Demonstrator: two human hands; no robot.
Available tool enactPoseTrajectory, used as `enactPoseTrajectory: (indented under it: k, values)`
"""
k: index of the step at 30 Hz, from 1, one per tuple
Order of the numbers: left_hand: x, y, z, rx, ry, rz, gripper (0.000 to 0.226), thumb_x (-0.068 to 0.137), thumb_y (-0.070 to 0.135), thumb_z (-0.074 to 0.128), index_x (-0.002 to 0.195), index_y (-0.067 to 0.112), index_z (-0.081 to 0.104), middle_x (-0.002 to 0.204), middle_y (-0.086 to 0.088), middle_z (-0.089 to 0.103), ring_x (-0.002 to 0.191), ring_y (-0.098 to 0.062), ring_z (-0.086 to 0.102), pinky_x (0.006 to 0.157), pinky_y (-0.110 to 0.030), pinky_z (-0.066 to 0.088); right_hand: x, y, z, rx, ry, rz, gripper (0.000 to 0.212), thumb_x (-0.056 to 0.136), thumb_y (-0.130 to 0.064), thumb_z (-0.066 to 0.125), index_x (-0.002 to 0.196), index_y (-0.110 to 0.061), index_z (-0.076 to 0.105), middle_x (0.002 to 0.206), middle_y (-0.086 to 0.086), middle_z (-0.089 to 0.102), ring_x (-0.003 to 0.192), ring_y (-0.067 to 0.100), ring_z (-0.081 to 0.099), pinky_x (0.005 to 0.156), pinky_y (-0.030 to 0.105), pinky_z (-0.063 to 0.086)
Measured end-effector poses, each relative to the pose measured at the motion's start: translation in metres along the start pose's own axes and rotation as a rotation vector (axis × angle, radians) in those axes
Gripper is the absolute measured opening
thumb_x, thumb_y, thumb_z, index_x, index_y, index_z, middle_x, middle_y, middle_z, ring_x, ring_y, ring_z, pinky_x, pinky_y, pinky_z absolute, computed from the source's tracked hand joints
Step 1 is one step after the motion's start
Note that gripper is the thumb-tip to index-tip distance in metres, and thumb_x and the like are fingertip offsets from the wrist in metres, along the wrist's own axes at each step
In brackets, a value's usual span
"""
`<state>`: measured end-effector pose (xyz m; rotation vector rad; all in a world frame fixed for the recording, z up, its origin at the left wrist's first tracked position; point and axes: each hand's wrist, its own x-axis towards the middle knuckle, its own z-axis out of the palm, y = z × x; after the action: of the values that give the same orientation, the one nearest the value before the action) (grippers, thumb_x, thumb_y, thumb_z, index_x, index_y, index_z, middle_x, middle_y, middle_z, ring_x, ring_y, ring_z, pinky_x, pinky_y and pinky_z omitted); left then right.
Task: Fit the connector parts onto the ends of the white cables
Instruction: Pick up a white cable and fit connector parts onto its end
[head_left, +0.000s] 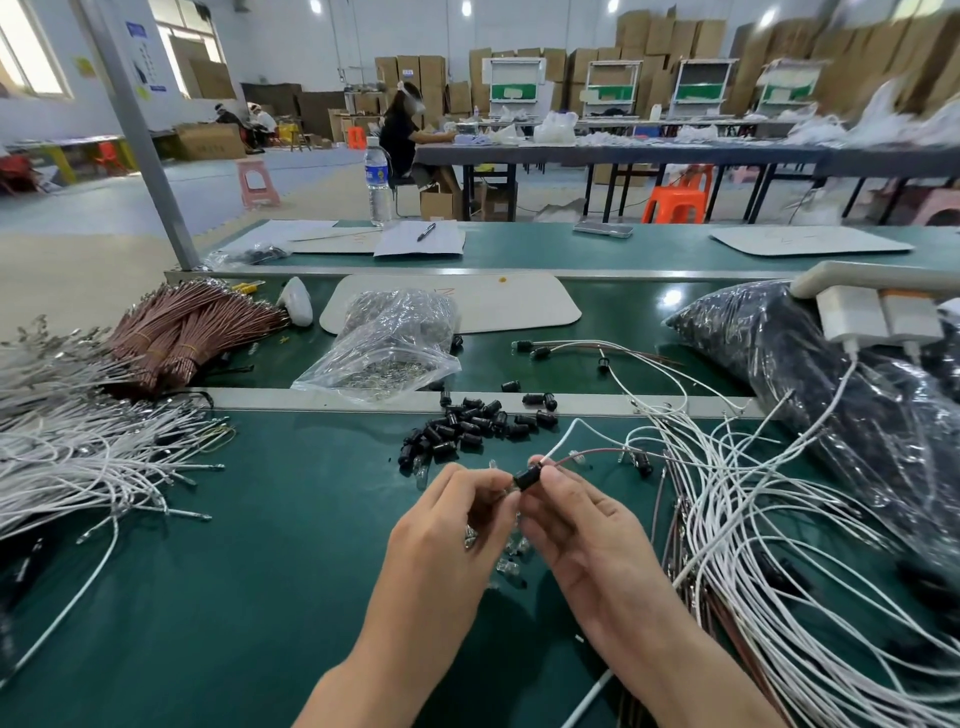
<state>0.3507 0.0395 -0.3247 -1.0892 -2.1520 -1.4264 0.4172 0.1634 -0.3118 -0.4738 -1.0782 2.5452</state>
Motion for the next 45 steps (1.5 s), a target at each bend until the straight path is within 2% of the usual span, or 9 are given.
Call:
enactPoseTrajectory:
  k: [7, 12, 15, 20, 24, 31, 37, 40, 45]
  values:
    - [-0.001, -0.005, 0.002, -0.099, 0.026, -0.066, 0.015, 0.087, 0.023, 0.069, 0.101, 0.019, 0.073, 0.089, 0.019, 0.071, 0.084, 0.002, 0.067, 0.074, -0.011, 0.051, 0.0, 0.001, -0.001, -0.071, -0.045, -0.003, 0.014, 0.073, -0.021, 0.073, 0.08, -0.013, 0.081, 0.086, 0.015, 0.075, 0.074, 0.016, 0.074, 0.066, 0.022, 0.06]
    - [-0.002, -0.011, 0.002, -0.189, -0.05, -0.181, 0.013, 0.087, 0.027, 0.07, 0.1, 0.03, 0.07, 0.092, 0.019, 0.071, 0.084, -0.005, 0.07, 0.075, -0.023, 0.057, 0.002, 0.002, -0.005, -0.104, -0.048, 0.039, 0.027, 0.068, -0.023, 0.076, 0.09, -0.007, 0.075, 0.089, 0.017, 0.074, 0.076, 0.019, 0.073, 0.066, 0.024, 0.06]
    - [0.0, -0.01, 0.0, -0.117, -0.096, -0.137, 0.02, 0.092, 0.015, 0.07, 0.103, 0.032, 0.064, 0.094, 0.02, 0.069, 0.088, -0.002, 0.068, 0.076, -0.011, 0.049, 0.002, 0.0, -0.005, -0.133, -0.034, -0.02, 0.018, 0.069, -0.025, 0.078, 0.085, -0.017, 0.08, 0.088, 0.011, 0.073, 0.08, 0.019, 0.072, 0.064, 0.024, 0.058]
    - [-0.002, -0.003, -0.003, -0.076, -0.157, -0.131, 0.012, 0.1, 0.039, 0.055, 0.112, 0.039, 0.052, 0.101, 0.023, 0.06, 0.086, -0.003, 0.062, 0.068, -0.008, 0.044, -0.001, 0.002, -0.003, -0.197, -0.007, -0.137, 0.019, 0.067, -0.029, 0.08, 0.084, -0.02, 0.081, 0.088, 0.009, 0.075, 0.086, 0.02, 0.074, 0.071, 0.022, 0.058]
    - [-0.003, -0.002, -0.002, -0.069, -0.182, -0.144, 0.021, 0.1, 0.055, 0.041, 0.107, 0.04, 0.053, 0.101, 0.024, 0.062, 0.089, 0.003, 0.064, 0.069, -0.008, 0.043, -0.005, 0.005, 0.002, -0.288, -0.048, -0.146, 0.023, 0.069, -0.034, 0.079, 0.086, -0.019, 0.08, 0.094, 0.011, 0.077, 0.092, 0.024, 0.075, 0.072, 0.024, 0.058]
    - [-0.002, -0.003, 0.001, -0.184, -0.208, -0.207, 0.021, 0.099, 0.055, 0.036, 0.098, 0.038, 0.049, 0.099, 0.03, 0.067, 0.09, 0.006, 0.067, 0.07, -0.008, 0.045, -0.004, 0.005, 0.0, -0.354, -0.014, -0.156, 0.02, 0.082, -0.023, 0.07, 0.091, -0.005, 0.071, 0.094, 0.012, 0.078, 0.088, 0.024, 0.076, 0.061, 0.02, 0.055]
    - [-0.005, -0.008, 0.003, -0.133, -0.264, -0.252, 0.026, 0.093, 0.067, 0.021, 0.096, 0.048, 0.039, 0.09, 0.018, 0.069, 0.082, -0.002, 0.064, 0.065, -0.023, 0.046, -0.002, 0.007, -0.005, -0.358, -0.028, -0.143, 0.011, 0.098, -0.012, 0.058, 0.098, -0.002, 0.062, 0.096, 0.014, 0.078, 0.09, 0.026, 0.076, 0.06, 0.021, 0.056]
    - [-0.005, -0.008, 0.003, -0.122, -0.259, -0.265, 0.027, 0.093, 0.066, 0.019, 0.096, 0.048, 0.039, 0.085, 0.013, 0.066, 0.073, -0.003, 0.059, 0.059, -0.018, 0.038, -0.002, 0.009, -0.005, -0.333, -0.038, -0.14, 0.016, 0.096, -0.015, 0.058, 0.099, 0.0, 0.06, 0.097, 0.015, 0.077, 0.09, 0.026, 0.076, 0.061, 0.021, 0.056]
    - [-0.003, -0.006, -0.001, -0.188, -0.215, -0.222, 0.011, 0.1, 0.057, 0.032, 0.106, 0.052, 0.041, 0.091, 0.024, 0.062, 0.071, -0.002, 0.059, 0.06, -0.012, 0.042, -0.001, 0.005, -0.003, -0.254, -0.045, -0.133, 0.027, 0.084, -0.025, 0.067, 0.098, -0.003, 0.063, 0.098, 0.02, 0.076, 0.09, 0.028, 0.076, 0.062, 0.021, 0.057]
